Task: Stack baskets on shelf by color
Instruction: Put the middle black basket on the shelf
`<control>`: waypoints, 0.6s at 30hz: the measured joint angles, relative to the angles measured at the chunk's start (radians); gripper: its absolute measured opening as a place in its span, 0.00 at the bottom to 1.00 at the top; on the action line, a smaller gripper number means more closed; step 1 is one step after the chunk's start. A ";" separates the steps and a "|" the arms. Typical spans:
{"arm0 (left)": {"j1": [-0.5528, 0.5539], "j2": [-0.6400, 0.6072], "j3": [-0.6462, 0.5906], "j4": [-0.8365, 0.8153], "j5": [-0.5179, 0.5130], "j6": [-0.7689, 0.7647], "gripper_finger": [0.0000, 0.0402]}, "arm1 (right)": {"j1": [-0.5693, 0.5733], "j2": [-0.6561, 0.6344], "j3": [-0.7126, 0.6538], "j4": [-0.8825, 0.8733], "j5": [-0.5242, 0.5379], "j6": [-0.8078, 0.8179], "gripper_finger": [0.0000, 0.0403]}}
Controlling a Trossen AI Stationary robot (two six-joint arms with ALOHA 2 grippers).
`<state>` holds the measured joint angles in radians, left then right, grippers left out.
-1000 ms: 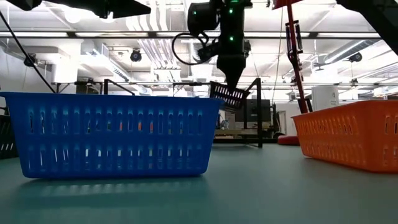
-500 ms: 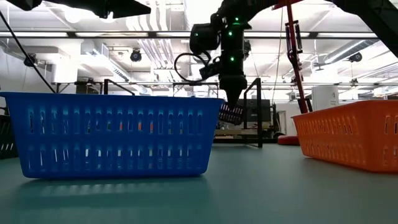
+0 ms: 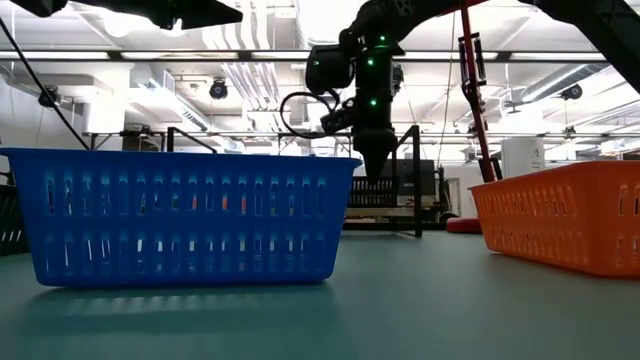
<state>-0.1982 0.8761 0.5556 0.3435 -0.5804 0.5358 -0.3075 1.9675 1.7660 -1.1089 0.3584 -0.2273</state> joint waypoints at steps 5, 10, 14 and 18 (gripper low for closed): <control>0.000 0.000 0.000 0.005 0.000 0.002 0.00 | -0.001 0.000 0.000 0.013 0.000 0.002 0.20; 0.000 0.000 0.001 0.016 0.000 0.002 0.00 | -0.001 0.000 0.000 0.027 0.000 -0.010 0.22; 0.000 0.000 0.001 0.016 0.000 0.002 0.00 | -0.001 0.000 0.000 0.026 -0.055 -0.036 0.22; 0.000 0.000 0.001 0.016 0.000 0.004 0.00 | 0.002 0.000 0.000 0.023 -0.105 -0.044 0.19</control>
<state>-0.1982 0.8764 0.5568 0.3592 -0.5804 0.5394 -0.3057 1.9675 1.7660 -1.0861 0.2538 -0.2710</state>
